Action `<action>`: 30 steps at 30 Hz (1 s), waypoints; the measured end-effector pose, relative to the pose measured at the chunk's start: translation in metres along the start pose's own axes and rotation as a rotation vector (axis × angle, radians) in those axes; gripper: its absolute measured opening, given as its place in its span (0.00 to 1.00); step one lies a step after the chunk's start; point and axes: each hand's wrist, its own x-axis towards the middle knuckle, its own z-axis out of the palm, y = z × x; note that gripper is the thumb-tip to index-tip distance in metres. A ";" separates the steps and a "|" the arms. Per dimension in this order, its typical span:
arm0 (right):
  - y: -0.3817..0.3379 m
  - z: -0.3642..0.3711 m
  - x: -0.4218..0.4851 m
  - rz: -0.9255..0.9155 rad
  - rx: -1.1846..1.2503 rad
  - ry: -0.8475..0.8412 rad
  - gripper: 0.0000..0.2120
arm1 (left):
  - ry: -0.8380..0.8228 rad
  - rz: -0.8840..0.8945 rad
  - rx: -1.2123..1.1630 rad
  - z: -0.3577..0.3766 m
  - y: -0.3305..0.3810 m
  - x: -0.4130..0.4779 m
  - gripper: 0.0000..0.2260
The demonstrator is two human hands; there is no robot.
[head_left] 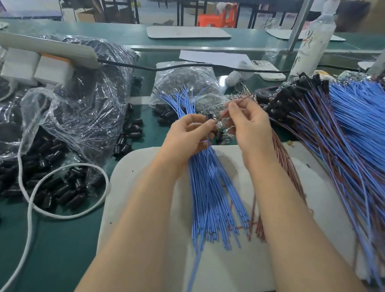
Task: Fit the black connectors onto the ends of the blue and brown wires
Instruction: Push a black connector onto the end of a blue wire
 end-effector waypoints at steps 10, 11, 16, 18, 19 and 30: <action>0.000 -0.002 0.003 -0.035 0.071 0.162 0.06 | 0.102 0.047 -0.004 0.003 -0.001 0.002 0.02; 0.000 -0.002 0.003 -0.028 0.076 0.156 0.06 | 0.119 0.007 -0.058 0.002 0.000 0.002 0.02; -0.004 -0.006 0.003 0.010 0.237 0.219 0.08 | 0.123 -0.058 -0.065 -0.001 0.002 0.003 0.03; -0.004 -0.007 0.003 0.030 0.269 0.226 0.09 | 0.116 -0.073 -0.071 -0.001 0.002 0.003 0.03; -0.005 -0.007 0.003 0.032 0.268 0.224 0.09 | 0.102 -0.086 -0.090 -0.001 0.002 0.003 0.03; -0.001 -0.008 0.005 0.070 0.253 0.219 0.09 | -0.164 -0.128 -0.171 -0.001 0.004 -0.002 0.04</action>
